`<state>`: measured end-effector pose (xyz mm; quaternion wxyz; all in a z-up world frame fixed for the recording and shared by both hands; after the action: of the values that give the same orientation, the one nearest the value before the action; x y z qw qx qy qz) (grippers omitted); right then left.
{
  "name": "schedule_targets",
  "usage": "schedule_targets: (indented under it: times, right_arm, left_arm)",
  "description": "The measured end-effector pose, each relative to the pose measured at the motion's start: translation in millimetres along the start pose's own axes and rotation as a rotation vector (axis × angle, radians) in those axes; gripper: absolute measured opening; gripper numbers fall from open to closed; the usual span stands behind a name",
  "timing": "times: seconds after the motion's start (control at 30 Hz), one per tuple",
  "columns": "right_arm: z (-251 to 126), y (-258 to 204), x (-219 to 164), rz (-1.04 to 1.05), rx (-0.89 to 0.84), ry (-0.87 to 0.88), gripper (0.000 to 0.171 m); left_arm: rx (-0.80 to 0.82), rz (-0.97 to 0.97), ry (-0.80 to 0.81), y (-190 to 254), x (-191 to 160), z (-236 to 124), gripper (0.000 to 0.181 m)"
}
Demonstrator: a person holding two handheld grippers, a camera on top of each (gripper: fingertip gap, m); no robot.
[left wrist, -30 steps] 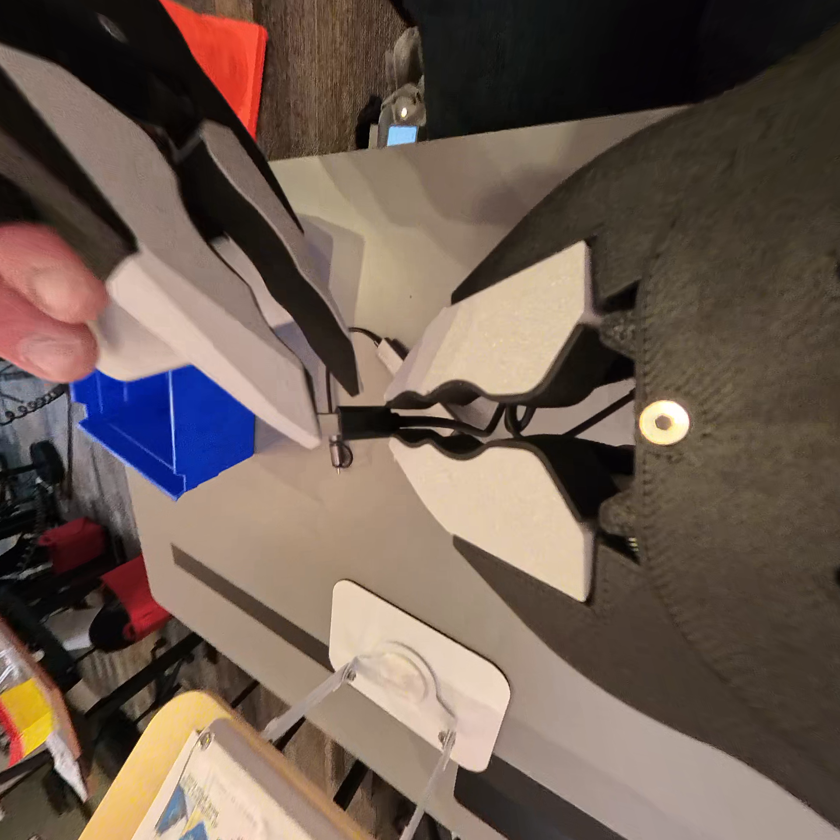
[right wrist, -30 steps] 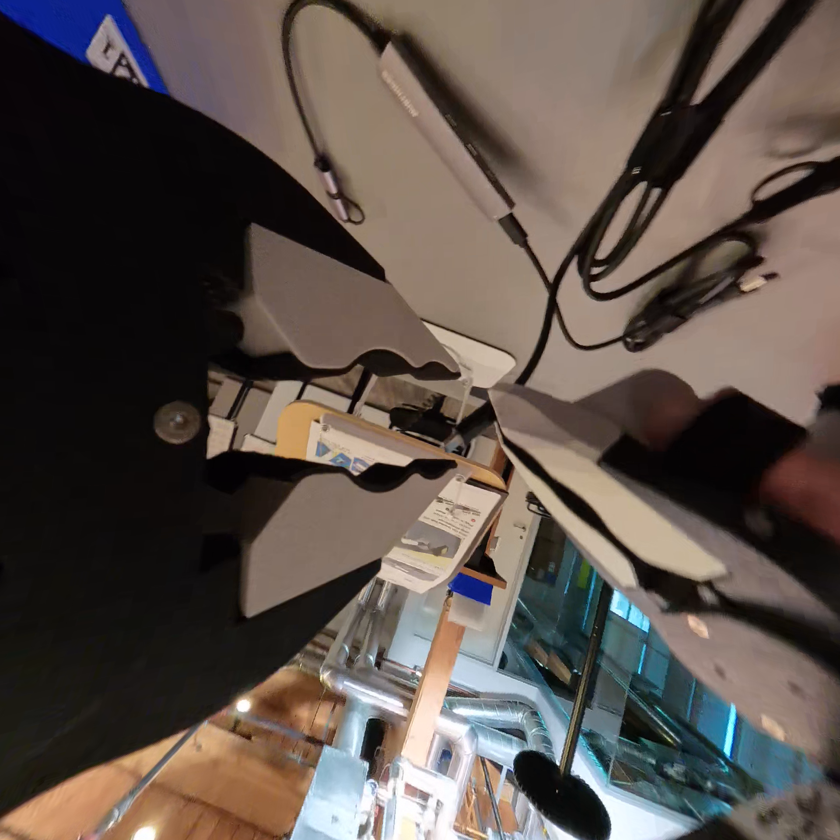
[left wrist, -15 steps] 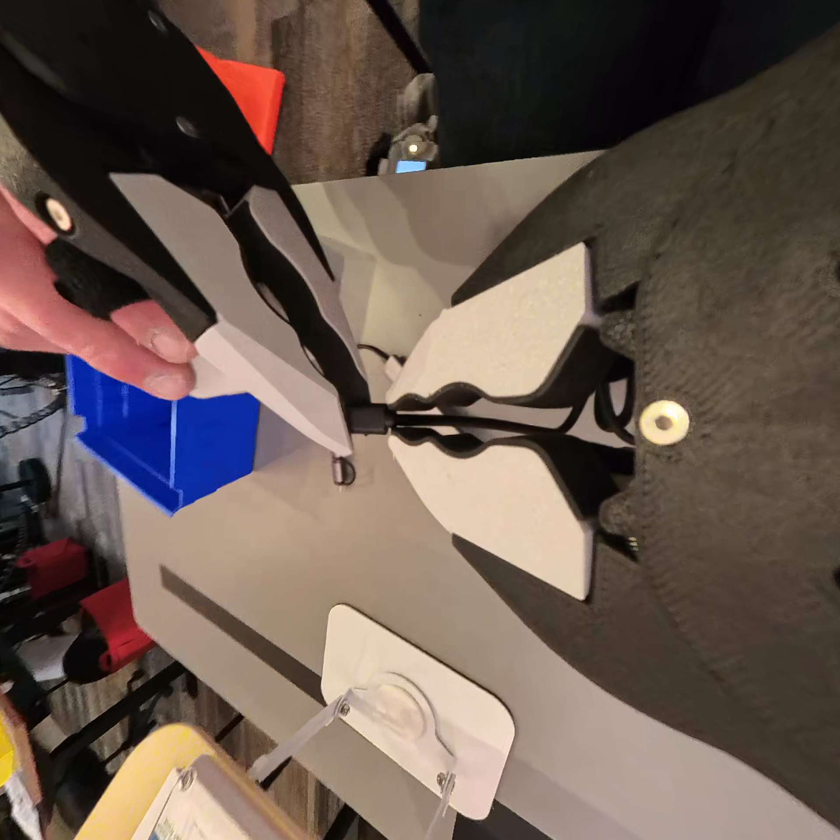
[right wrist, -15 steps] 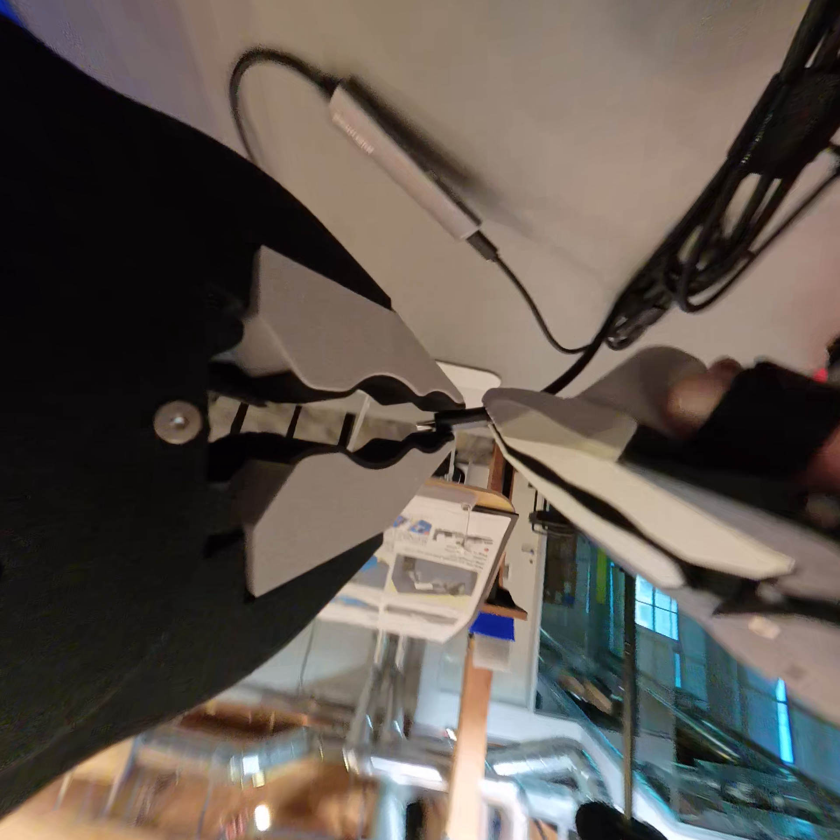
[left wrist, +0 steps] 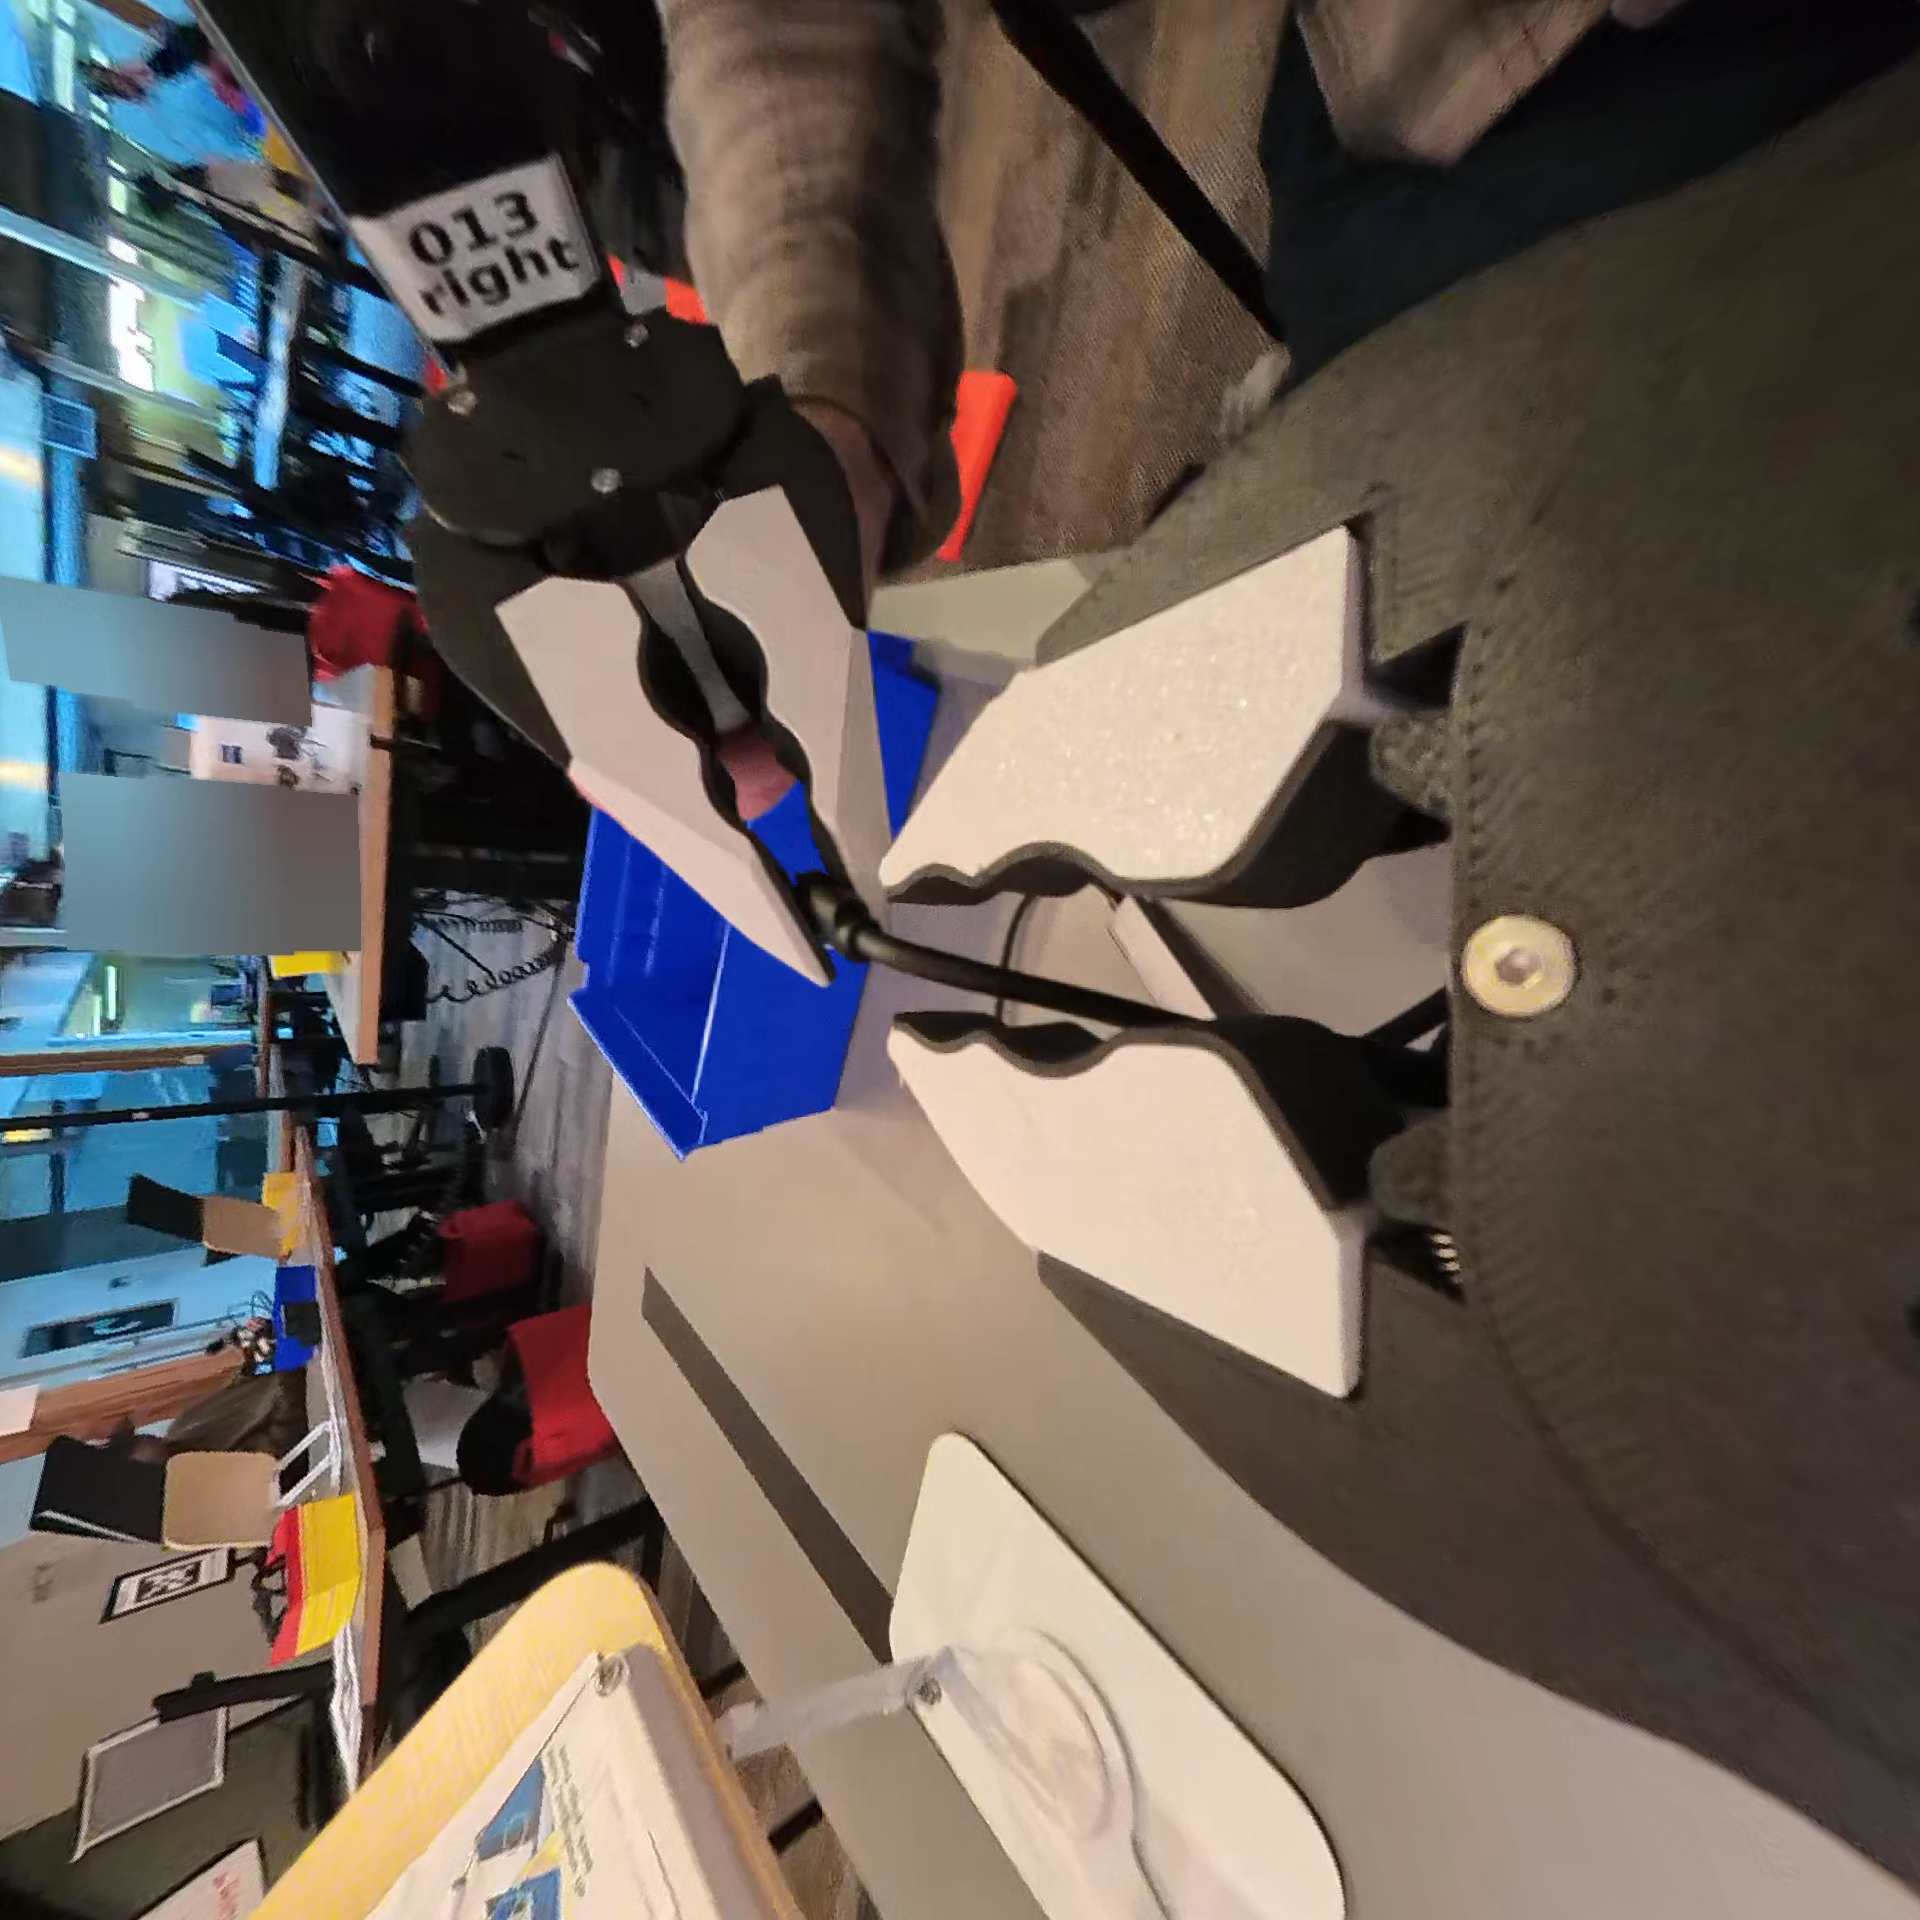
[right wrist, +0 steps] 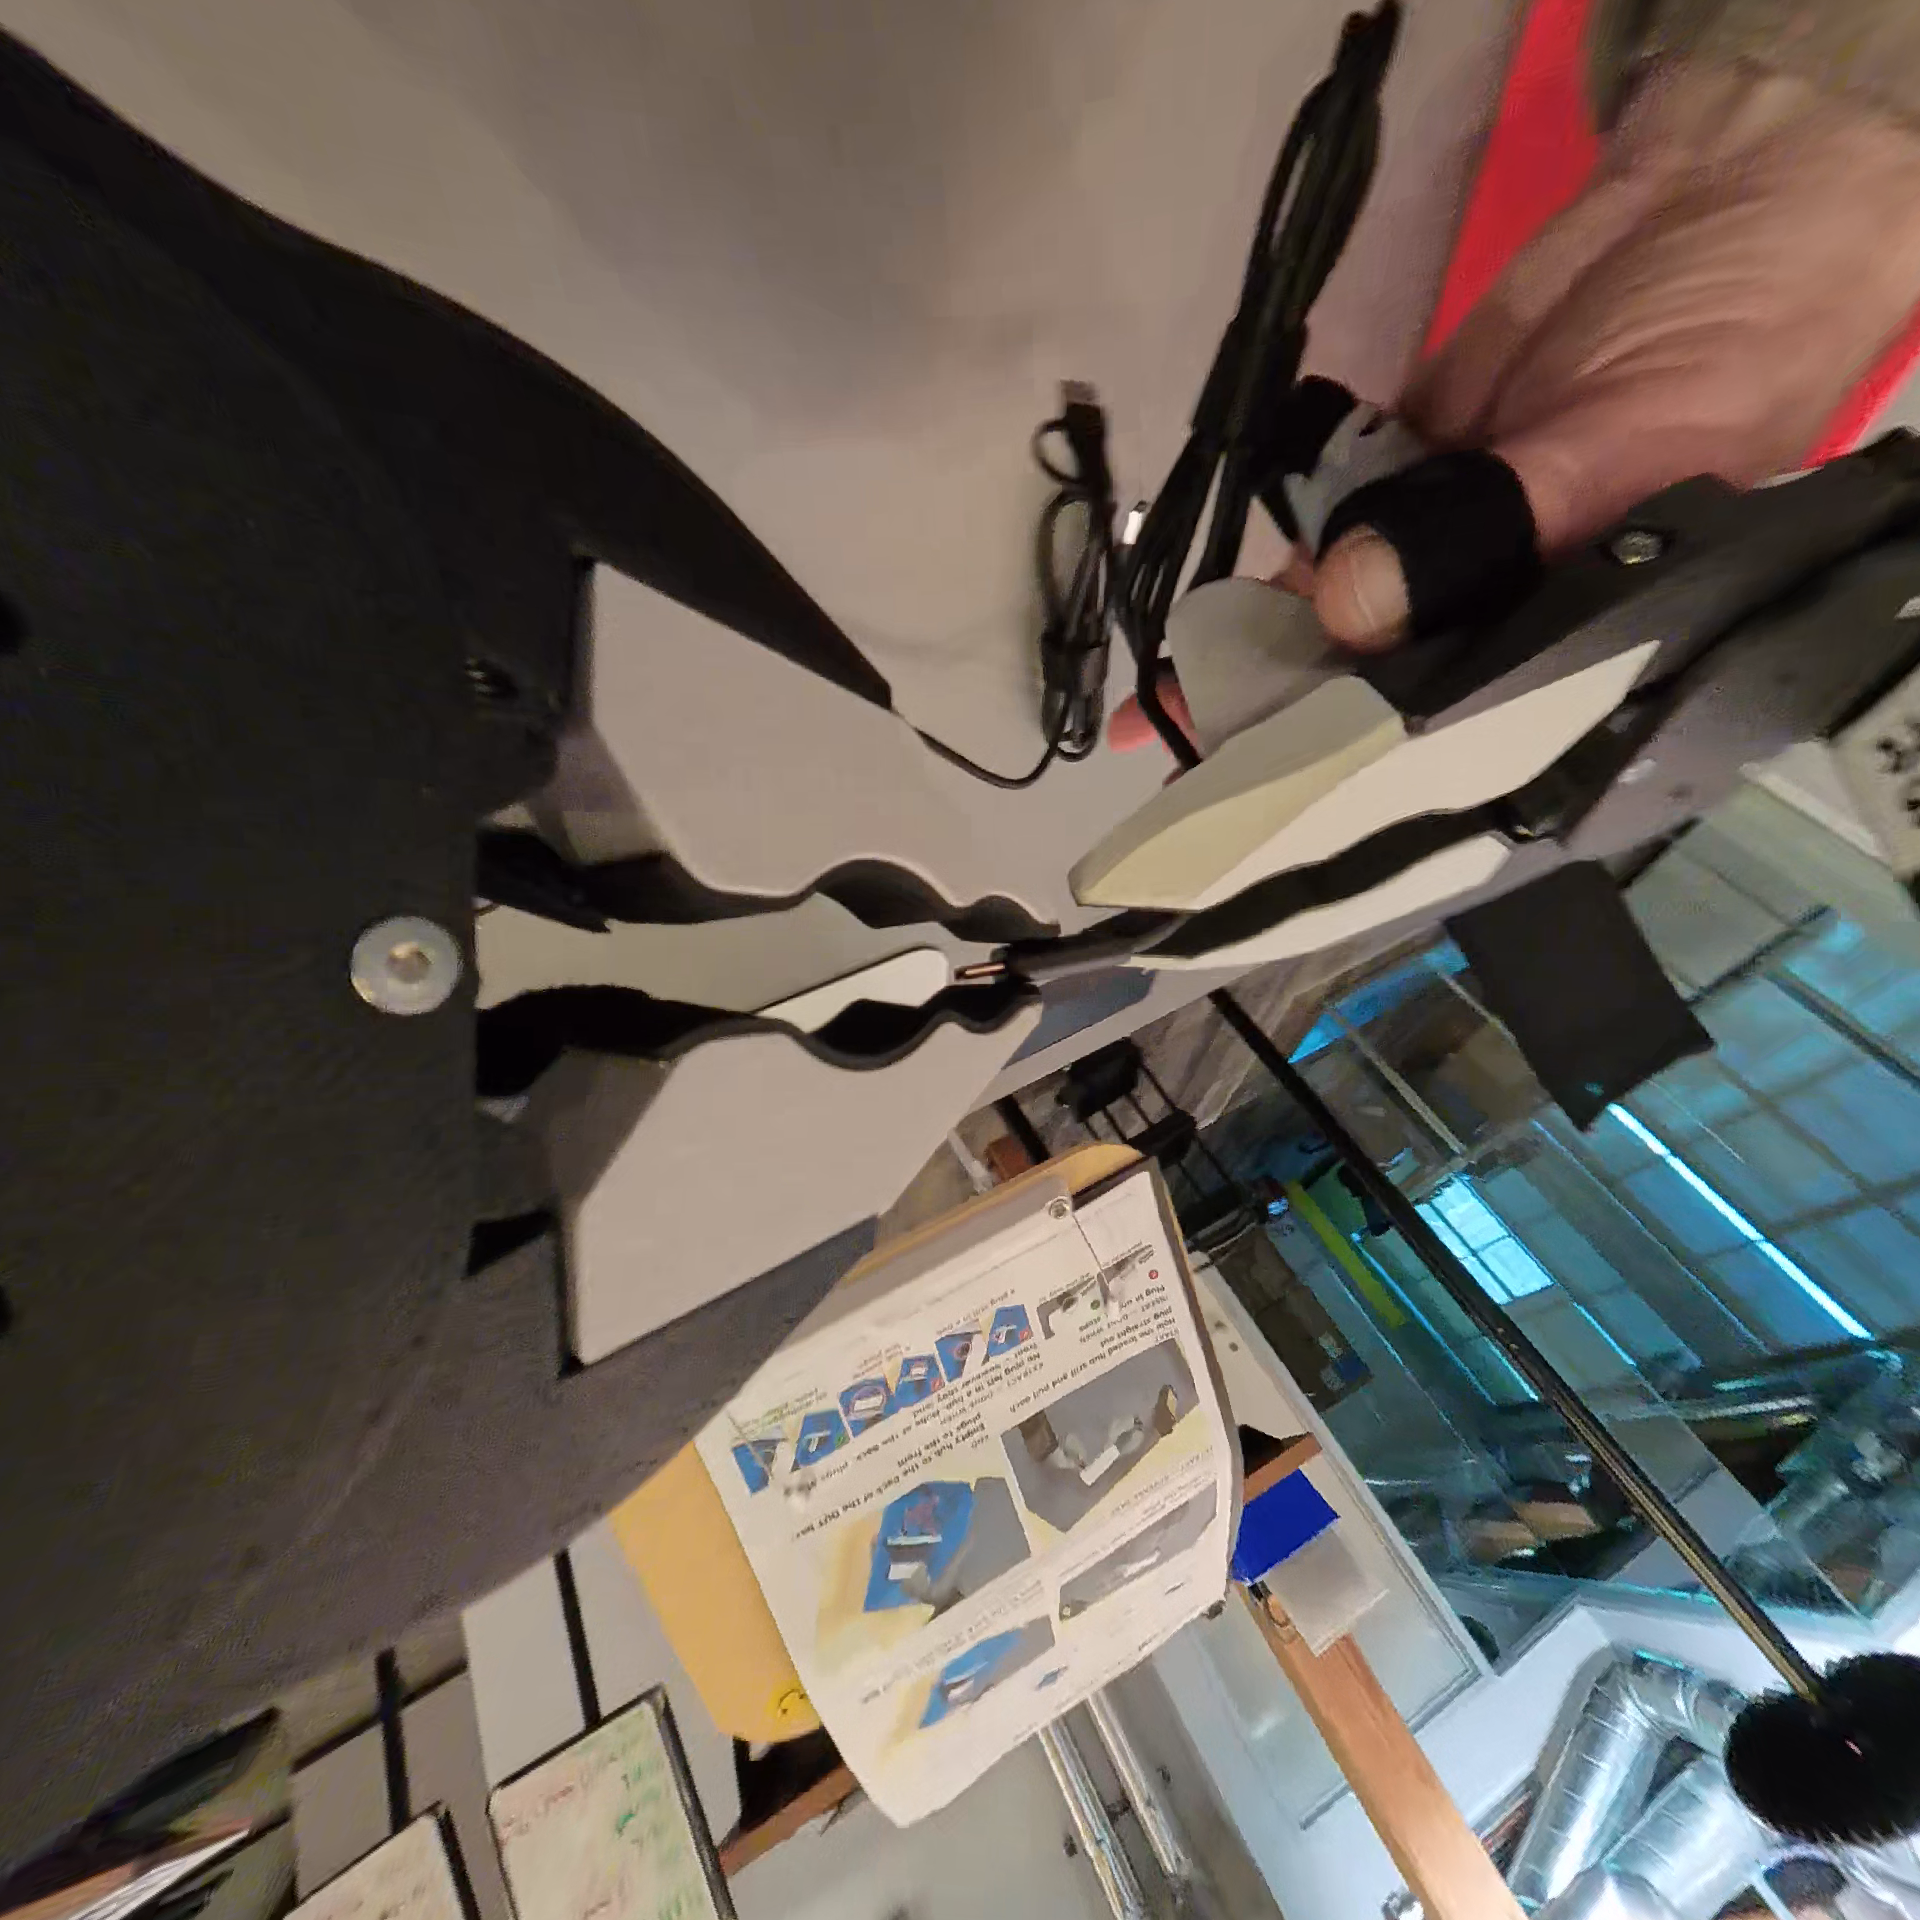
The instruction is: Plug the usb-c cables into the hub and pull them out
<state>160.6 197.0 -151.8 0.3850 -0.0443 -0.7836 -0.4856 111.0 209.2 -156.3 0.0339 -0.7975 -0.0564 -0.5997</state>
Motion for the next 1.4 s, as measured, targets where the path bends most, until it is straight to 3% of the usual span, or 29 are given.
schedule_targets:
  times: [0.1,0.2,0.33,0.47,0.77,1.4]
  right_arm:
    - [-3.5,-3.0,4.5,-0.059,-0.027,0.015,0.004]
    - [-6.1,-5.5,9.5,-0.121,-0.047,0.021,0.004]
    - [-6.5,-6.0,13.0,-0.138,-0.058,0.025,0.004]
    - [-6.1,-5.2,12.1,-0.12,-0.074,0.028,0.004]
    - [-10.0,-5.0,17.7,-0.119,-0.086,0.047,0.004]
    - [-13.2,-6.5,17.3,-0.211,-0.148,0.004,0.004]
  left_arm:
    - [-0.071,-0.061,0.049,1.6,2.6,-2.3,0.02]
    - [-0.289,-0.179,0.035,9.5,1.3,-5.1,0.02]
    - [-0.351,-0.205,0.07,15.0,5.4,-6.9,0.026]
    - [-0.274,-0.186,0.115,13.5,6.7,-5.9,0.012]
    - [-0.239,-0.253,0.244,17.3,11.7,-6.5,0.016]
    - [-0.181,-0.243,0.216,24.0,13.4,-1.5,0.012]
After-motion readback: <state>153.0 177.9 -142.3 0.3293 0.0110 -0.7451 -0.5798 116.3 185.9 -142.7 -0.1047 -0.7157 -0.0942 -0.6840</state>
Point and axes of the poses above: each gripper's, where its closed fingertips meet, z out along the fingers, x out of its top, y = z × x across the jaws, the point moved 3 cm from there along -z, back along the fingers, and after that the axes turned 7 degrees about -y, right-handed, at the moved point
